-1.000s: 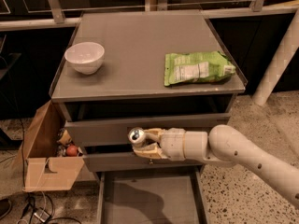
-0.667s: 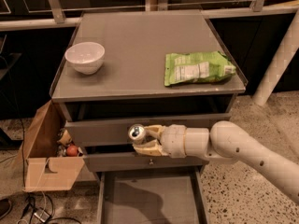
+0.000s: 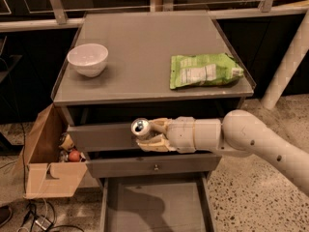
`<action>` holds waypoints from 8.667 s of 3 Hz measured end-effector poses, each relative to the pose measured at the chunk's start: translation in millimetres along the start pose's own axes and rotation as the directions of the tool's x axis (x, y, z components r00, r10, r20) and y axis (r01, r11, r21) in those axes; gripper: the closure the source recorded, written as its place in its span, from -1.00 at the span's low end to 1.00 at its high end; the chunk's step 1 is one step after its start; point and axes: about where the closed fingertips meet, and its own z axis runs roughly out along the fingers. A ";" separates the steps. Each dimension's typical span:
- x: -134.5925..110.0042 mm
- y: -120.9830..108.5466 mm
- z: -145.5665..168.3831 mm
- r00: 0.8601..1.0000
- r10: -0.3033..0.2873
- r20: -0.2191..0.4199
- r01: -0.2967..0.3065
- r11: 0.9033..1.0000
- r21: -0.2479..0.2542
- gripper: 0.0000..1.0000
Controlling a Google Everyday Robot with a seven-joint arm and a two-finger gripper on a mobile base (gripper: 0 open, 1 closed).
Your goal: Pick redbull can from bottom drawer and place on counter
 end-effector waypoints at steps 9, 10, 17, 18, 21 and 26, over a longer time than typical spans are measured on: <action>-162.9 -58.9 -66.1 0.970 -0.238 0.055 0.231 0.967 0.106 1.00; -190.1 -82.8 -60.4 0.957 -0.282 0.067 0.274 0.955 0.109 1.00; -130.5 -125.4 36.2 0.990 -0.143 0.006 0.137 0.932 -0.337 1.00; -133.7 -126.4 38.3 0.992 -0.127 0.005 0.121 0.926 -0.359 1.00; -155.1 -146.0 19.0 0.998 -0.060 0.027 0.066 0.944 -0.323 1.00; -148.7 -153.5 7.5 0.987 0.106 0.120 -0.049 0.914 -0.404 1.00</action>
Offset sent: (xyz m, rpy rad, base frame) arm 0.0042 -0.0118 0.0677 -0.0162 -0.1008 -0.0174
